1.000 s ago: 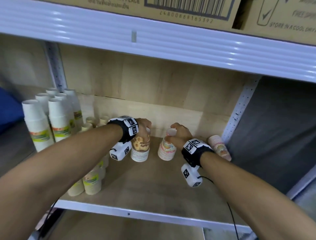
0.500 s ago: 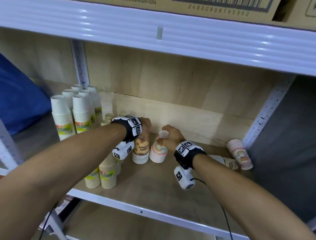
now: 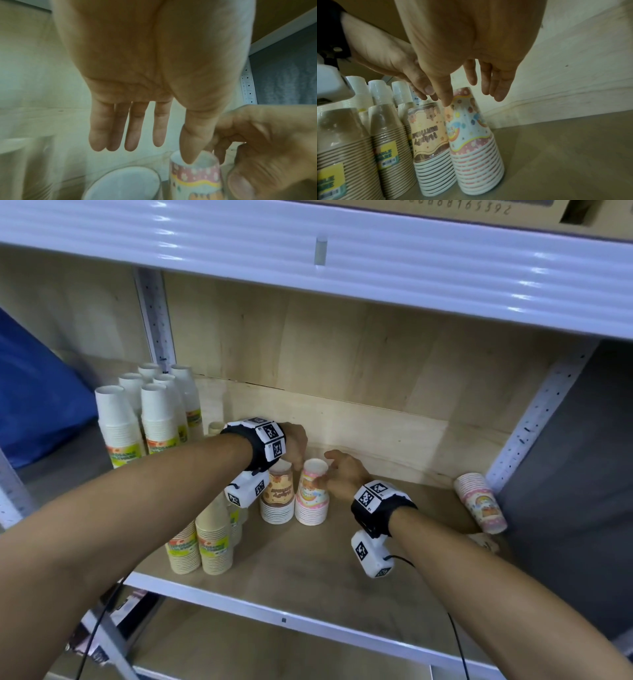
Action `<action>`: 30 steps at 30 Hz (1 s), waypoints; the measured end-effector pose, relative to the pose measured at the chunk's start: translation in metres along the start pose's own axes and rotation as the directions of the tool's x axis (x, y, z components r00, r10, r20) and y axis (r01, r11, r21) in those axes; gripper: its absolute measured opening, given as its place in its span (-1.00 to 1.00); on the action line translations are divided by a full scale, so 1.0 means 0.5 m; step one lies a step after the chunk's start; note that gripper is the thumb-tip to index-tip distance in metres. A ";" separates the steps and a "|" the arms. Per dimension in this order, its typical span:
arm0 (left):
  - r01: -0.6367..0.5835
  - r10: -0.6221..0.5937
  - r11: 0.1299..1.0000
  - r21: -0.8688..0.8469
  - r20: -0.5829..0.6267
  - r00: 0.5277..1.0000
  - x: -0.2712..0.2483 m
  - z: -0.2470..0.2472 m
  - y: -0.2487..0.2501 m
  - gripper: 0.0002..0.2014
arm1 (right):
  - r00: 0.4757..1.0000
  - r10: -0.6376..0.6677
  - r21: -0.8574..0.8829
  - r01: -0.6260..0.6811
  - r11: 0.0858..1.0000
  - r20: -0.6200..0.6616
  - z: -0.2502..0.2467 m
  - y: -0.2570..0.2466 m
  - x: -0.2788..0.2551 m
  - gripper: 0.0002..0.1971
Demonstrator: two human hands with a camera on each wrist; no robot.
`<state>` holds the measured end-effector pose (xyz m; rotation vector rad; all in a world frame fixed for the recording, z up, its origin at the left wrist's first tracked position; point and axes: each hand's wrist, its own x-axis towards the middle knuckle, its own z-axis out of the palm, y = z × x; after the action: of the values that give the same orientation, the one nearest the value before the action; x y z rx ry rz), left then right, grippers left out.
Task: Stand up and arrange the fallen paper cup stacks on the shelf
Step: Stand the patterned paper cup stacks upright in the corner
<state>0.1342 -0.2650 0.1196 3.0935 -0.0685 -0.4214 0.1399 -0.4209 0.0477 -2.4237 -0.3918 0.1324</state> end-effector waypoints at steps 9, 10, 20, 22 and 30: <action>-0.151 0.151 0.989 0.014 -0.128 0.980 0.004 -0.033 0.095 -0.59 | 0.980 0.174 -0.066 -0.181 0.981 -0.099 -0.113 0.104 -0.062 -0.28; -0.167 0.167 0.986 0.014 -0.120 0.979 0.008 -0.033 0.111 -0.58 | 0.974 0.197 -0.093 -0.208 0.974 -0.116 -0.129 0.118 -0.074 -0.30; -0.384 0.385 0.923 0.034 -0.074 0.920 0.055 -0.006 0.266 -0.65 | 0.809 0.491 -0.171 -0.561 0.810 -0.324 -0.285 0.275 -0.211 -0.56; -0.415 0.415 0.910 0.011 -0.066 0.908 0.061 0.000 0.298 -0.58 | 0.765 0.532 -0.181 -0.618 0.765 -0.363 -0.299 0.303 -0.240 -0.50; -0.499 0.499 0.866 -0.036 -0.014 0.867 0.093 0.039 0.400 -0.59 | 0.703 0.665 -0.139 -0.706 0.694 -0.251 -0.305 0.381 -0.338 -0.28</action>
<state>0.1654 -0.4671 0.0932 2.8743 -0.8291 -0.3820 0.0557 -0.7053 0.0428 -2.6593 0.6578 0.1975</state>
